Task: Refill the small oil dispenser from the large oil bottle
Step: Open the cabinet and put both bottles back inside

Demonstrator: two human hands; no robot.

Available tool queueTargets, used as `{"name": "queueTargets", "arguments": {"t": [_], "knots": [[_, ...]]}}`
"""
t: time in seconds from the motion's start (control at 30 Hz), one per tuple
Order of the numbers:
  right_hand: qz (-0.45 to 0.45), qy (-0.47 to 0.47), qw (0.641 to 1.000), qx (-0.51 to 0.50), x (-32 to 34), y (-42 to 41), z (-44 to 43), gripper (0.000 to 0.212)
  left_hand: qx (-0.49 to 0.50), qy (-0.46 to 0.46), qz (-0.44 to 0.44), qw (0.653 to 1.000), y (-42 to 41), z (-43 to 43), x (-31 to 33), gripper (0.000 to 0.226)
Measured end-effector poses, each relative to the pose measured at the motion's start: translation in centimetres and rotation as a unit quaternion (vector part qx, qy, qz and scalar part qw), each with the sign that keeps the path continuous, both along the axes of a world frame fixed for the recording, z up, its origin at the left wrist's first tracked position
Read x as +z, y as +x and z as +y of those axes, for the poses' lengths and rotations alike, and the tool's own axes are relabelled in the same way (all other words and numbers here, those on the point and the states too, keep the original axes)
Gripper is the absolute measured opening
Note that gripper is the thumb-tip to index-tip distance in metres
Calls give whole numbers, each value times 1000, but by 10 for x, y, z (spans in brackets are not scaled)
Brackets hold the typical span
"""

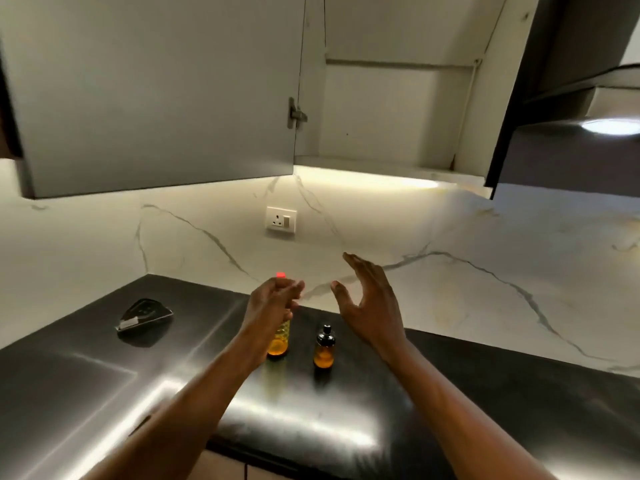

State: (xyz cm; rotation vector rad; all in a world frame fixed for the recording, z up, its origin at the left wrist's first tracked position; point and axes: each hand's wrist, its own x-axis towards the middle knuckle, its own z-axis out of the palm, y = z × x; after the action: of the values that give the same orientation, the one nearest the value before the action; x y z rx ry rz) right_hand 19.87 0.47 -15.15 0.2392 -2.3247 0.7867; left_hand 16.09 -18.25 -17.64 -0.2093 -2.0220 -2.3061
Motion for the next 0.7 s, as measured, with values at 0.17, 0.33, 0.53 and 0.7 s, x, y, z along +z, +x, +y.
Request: {"name": "queueTargets", "arguments": {"t": [0.17, 0.33, 0.53, 0.7], "knots": [[-86, 23, 996, -9, -63, -46, 42, 66, 99, -167, 55, 979, -50, 25, -72, 21], [-179, 21, 984, -2, -134, -94, 65, 79, 126, -264, 43, 955, -100, 29, -130, 62], [-279, -54, 959, -6, -214, -166, 75, 101, 133, -284, -17, 949, -173, 22, -187, 105], [-306, -139, 942, -13, -282, -223, 70, 122, 127, -242, -14, 962, -234, 16, -236, 131]]}}
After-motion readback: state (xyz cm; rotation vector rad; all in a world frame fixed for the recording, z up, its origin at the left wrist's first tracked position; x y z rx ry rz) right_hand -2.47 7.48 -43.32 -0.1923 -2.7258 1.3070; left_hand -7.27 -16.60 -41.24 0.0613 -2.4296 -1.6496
